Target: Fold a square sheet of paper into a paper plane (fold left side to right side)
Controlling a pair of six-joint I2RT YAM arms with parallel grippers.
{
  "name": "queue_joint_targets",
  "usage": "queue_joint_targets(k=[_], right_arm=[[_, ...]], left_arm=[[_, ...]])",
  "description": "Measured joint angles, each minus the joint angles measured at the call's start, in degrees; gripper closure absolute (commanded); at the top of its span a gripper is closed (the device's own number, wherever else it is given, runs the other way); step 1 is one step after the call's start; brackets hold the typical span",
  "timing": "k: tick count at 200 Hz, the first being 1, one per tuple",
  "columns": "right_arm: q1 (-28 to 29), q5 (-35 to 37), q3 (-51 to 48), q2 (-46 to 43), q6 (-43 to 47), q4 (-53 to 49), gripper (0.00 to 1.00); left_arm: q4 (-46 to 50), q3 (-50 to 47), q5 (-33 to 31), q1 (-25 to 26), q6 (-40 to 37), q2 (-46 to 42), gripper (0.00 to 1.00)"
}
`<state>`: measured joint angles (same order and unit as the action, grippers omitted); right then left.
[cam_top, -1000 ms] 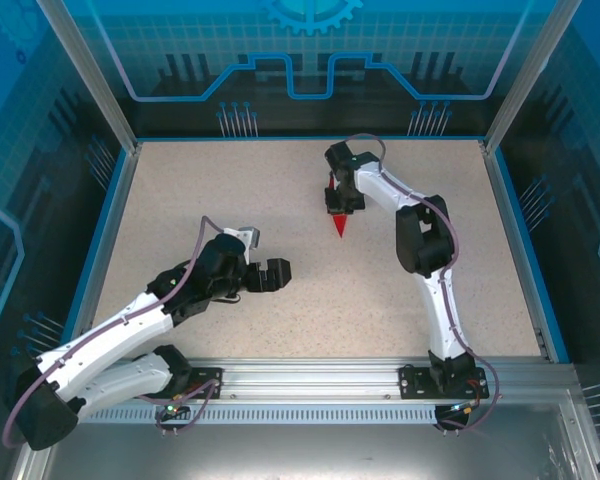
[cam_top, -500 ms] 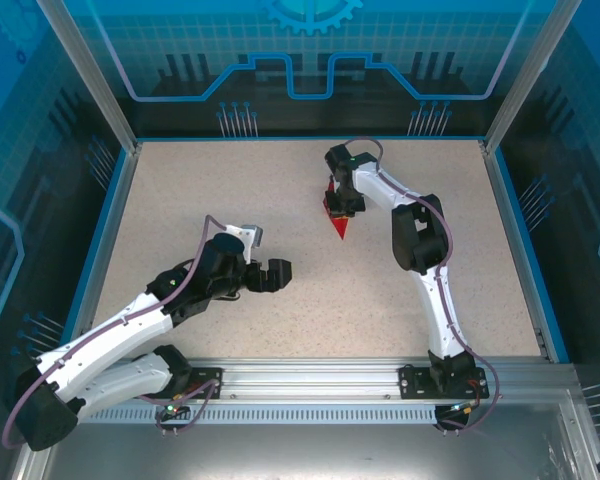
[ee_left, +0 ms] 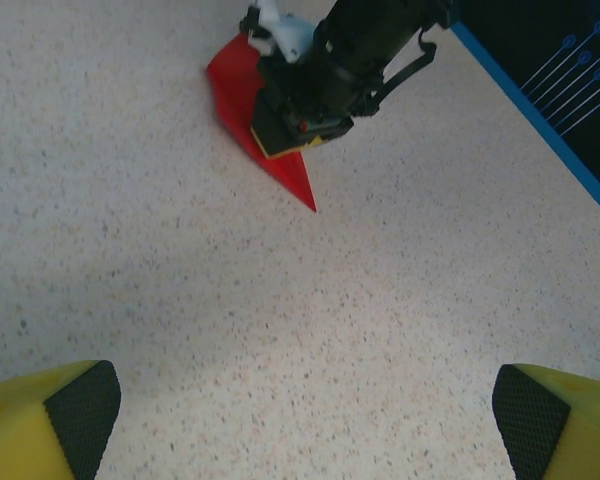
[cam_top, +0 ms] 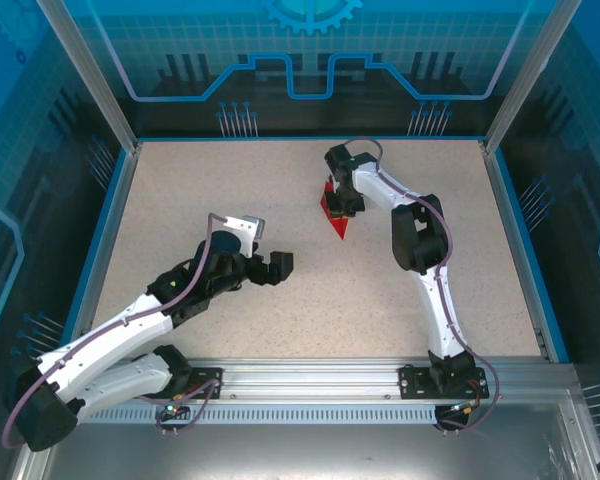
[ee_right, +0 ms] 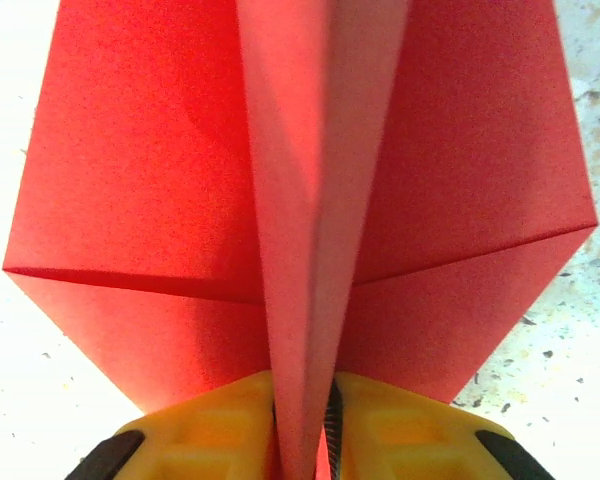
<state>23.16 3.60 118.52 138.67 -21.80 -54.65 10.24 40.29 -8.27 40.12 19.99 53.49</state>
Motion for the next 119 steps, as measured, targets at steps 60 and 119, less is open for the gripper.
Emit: queue_joint_targets(k=[60, 119], right_arm=[[0.1, 0.1, 0.4, 0.0, 0.2, -1.1, 0.76], [0.2, 0.5, 0.5, 0.0, 0.5, -2.0, 0.74]], left_arm=[[-3.1, -0.3, -1.1, 0.0, -2.4, 0.0, 0.01], [-3.1, -0.3, -1.5, 0.0, -2.4, 0.0, 0.01]])
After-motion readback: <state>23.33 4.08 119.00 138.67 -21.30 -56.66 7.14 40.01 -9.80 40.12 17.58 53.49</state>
